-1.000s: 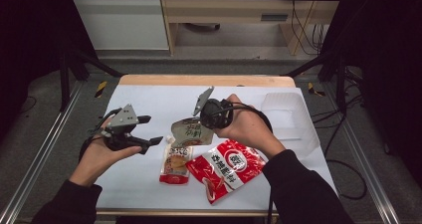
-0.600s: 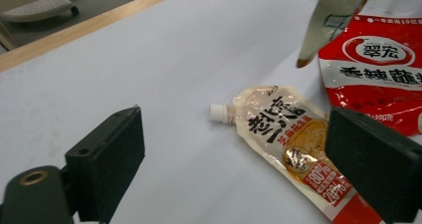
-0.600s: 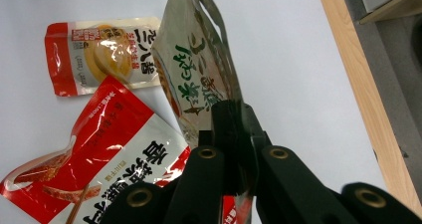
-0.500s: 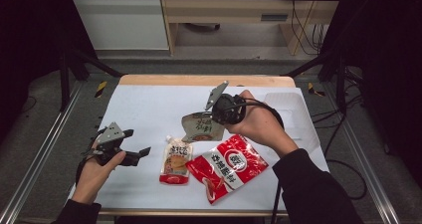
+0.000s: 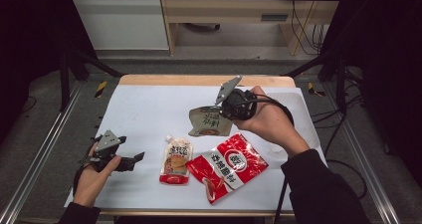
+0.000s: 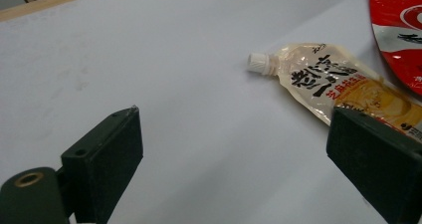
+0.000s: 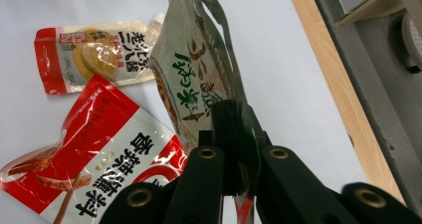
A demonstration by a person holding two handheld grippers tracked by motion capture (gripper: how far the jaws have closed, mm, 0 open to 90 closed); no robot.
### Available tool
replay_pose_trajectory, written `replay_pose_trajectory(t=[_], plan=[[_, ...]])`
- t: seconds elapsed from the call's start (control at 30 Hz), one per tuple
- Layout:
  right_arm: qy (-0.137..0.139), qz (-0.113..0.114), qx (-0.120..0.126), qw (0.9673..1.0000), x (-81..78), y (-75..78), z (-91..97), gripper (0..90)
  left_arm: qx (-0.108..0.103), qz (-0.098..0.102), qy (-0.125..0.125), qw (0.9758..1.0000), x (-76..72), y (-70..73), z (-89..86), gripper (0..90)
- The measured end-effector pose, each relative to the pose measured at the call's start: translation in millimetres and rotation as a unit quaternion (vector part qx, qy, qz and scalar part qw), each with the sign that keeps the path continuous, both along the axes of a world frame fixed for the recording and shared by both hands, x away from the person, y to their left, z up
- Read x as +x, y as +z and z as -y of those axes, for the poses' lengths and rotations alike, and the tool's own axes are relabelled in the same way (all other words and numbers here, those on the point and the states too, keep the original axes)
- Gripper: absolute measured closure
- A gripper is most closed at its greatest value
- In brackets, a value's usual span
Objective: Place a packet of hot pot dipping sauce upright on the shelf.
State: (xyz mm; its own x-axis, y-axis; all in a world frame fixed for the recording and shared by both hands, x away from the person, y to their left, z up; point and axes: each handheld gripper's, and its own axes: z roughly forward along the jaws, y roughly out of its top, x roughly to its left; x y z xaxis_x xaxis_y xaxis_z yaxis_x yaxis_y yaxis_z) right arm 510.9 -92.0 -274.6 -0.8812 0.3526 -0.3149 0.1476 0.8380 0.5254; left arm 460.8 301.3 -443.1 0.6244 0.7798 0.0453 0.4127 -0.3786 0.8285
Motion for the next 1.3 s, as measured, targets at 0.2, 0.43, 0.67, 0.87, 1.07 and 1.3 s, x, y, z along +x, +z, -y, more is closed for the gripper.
replay_pose_trajectory(t=[0.2, 0.43, 0.67, 0.87, 1.07, 1.3], plan=[[-0.009, 0.004, -0.001, 1.0000, -1.2, 5.6, 11.4, 90.0, 0.010, -0.001, 0.006, 0.9999, 0.9, -3.1, -3.1, 7.0], [-0.024, 0.012, 0.007, 0.9996, -2.7, 11.8, 27.4, 90.0, 0.019, 0.001, 0.023, 0.9996, 2.6, -5.3, -7.5, 7.0], [-0.038, 0.017, 0.014, 0.9990, -6.0, 17.3, 43.9, 90.0, 0.016, 0.003, 0.031, 0.9994, 3.1, -5.3, -11.5, 6.8], [-0.050, 0.025, 0.024, 0.9981, -7.0, 24.4, 58.2, 90.0, 0.018, -0.002, 0.033, 0.9993, 4.0, -6.2, -11.4, 6.8], [-0.064, 0.032, 0.034, 0.9969, -6.4, 30.8, 68.6, 90.0, 0.020, -0.002, 0.036, 0.9991, 3.8, -6.5, -12.4, 6.8], [-0.074, 0.040, 0.044, 0.9955, -9.0, 36.3, 80.5, 90.0, 0.017, 0.003, 0.041, 0.9990, 3.8, -5.5, -14.1, 6.8]])
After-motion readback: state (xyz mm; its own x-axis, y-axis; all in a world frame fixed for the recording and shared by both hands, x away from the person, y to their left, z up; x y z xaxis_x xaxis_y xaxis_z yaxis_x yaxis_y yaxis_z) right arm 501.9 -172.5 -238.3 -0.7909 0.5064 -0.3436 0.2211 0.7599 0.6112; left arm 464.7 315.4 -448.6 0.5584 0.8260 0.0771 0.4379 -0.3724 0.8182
